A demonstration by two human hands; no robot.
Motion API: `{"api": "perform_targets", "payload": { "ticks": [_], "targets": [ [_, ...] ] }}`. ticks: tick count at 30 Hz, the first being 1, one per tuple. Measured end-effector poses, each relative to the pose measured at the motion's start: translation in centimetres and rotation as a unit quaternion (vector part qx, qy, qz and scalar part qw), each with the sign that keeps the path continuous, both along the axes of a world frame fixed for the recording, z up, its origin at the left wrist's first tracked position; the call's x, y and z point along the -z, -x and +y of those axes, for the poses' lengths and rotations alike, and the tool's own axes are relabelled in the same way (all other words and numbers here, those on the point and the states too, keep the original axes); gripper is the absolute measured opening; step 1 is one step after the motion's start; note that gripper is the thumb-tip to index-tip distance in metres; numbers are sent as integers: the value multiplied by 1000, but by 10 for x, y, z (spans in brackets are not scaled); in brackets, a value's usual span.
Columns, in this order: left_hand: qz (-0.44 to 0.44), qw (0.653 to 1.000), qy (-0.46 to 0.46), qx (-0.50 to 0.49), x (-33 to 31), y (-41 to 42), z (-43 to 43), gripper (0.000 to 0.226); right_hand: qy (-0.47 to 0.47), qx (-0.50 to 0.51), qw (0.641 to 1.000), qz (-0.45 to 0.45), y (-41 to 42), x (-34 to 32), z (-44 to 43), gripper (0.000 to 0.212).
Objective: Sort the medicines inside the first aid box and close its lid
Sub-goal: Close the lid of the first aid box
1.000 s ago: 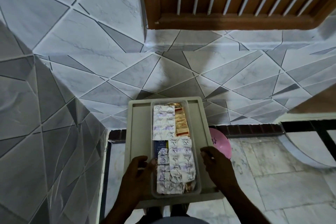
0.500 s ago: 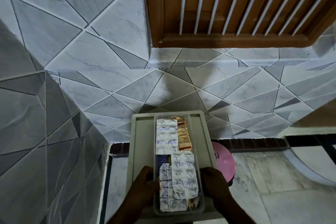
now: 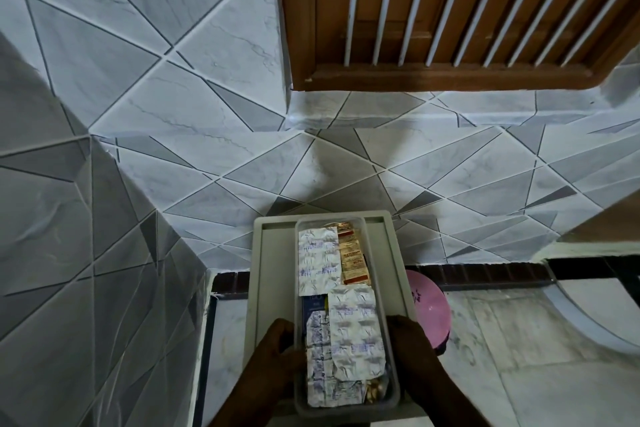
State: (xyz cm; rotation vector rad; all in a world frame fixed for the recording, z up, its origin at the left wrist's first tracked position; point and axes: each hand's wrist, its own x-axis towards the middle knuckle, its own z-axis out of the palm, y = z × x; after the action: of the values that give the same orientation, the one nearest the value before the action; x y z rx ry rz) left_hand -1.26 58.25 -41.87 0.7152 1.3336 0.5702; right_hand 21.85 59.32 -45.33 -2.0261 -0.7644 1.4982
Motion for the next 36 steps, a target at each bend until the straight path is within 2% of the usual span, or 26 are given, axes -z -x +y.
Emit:
{"api": "perform_targets", "payload": {
  "ticks": [4,9,10,13,22,26,29,32,36],
  "targets": [
    [13,1000,-21,-8,6,7,-3,33,-27,45,999,-6,0,1,-6,16],
    [37,999,-21,8,8,22,-1,61,-46,78,996,-15,-24,-8,-10,16],
    [37,999,-18,5,9,24,0,57,-52,81,995,-22,-31,-10,-9,17],
    [27,999,-15,-17,12,25,3,27,-80,98,990,-58,-50,-18,-8,18],
    [30,998,-26,-37,17,18,13,25,-162,171,966,-107,-86,-52,-2,13],
    [45,998,-29,-33,19,5,14,28,-186,184,962,-74,-80,-68,2,14],
    [44,998,-26,-23,18,-2,15,30,-191,179,965,-8,-64,-75,3,17],
    [37,999,-25,-16,18,-3,16,29,-154,146,976,45,-39,-65,2,20],
    [28,998,-24,-60,16,3,19,27,-100,104,986,83,-9,-37,-4,19]
  ]
}}
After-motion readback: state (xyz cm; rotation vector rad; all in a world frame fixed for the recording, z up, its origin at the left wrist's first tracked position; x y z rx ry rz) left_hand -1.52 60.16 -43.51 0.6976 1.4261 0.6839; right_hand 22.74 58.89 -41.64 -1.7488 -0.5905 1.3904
